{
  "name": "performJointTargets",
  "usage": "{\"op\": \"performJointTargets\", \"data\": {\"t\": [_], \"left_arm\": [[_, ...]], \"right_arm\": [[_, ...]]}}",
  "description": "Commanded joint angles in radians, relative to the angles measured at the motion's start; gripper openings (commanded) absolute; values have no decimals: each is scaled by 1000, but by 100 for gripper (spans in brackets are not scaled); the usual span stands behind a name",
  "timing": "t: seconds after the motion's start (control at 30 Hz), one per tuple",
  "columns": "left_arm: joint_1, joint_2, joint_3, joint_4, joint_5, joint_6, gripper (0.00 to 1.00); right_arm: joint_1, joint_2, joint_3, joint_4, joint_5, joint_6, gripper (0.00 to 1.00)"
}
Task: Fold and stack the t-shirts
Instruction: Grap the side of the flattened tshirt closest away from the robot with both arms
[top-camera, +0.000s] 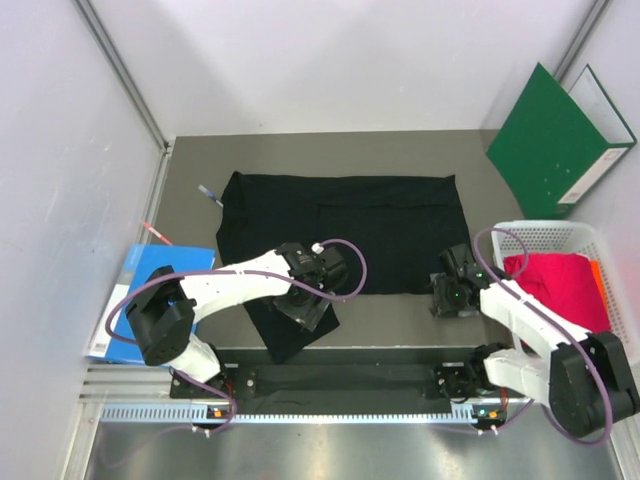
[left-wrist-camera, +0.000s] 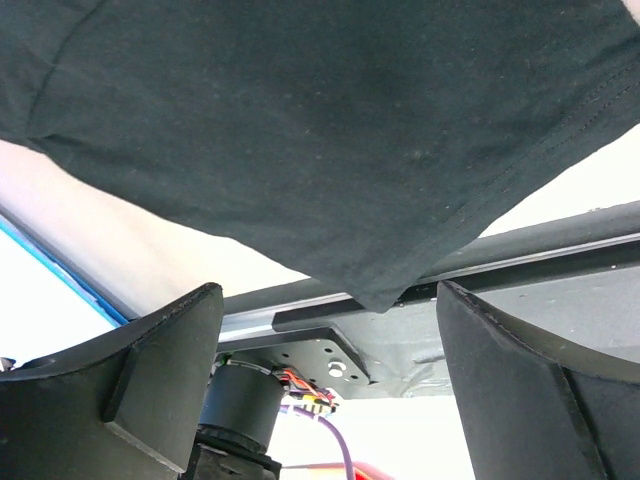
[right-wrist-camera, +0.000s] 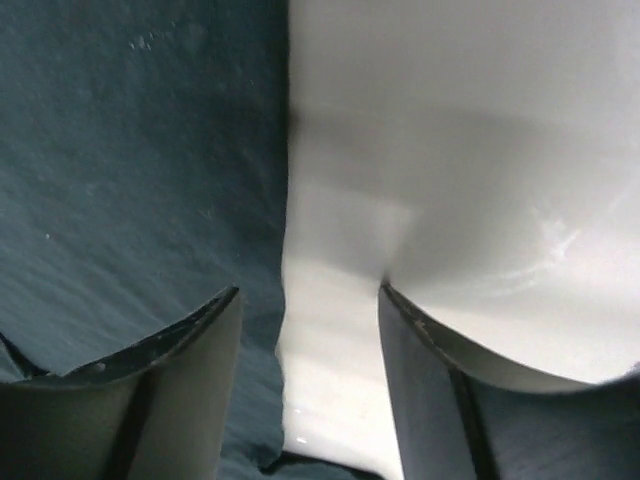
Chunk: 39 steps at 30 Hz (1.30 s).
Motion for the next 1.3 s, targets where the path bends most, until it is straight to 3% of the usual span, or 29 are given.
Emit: {"op": "performJointTargets", "data": {"t": [0.0, 0.07, 0.4, 0.57, 0.73, 1.27], "left_arm": [[-5, 18, 12, 33, 30, -18, 91], [-8, 22, 12, 42, 47, -18, 91], [-63, 67, 26, 71, 64, -13, 92], [-83, 105, 32, 74, 64, -30, 92], [-91, 117, 33, 82, 69, -41, 91], [-111, 200, -20, 165, 90, -52, 85]], "right_arm": [[-90, 51, 33, 38, 35, -154, 53], [-115, 82, 51, 47, 27, -190, 43], [-185, 189, 120, 107, 32, -335, 38], [-190, 243, 128, 162, -14, -369, 12], [-193, 243, 120, 164, -25, -386, 0], [-207, 190, 145, 152, -22, -437, 0]]}}
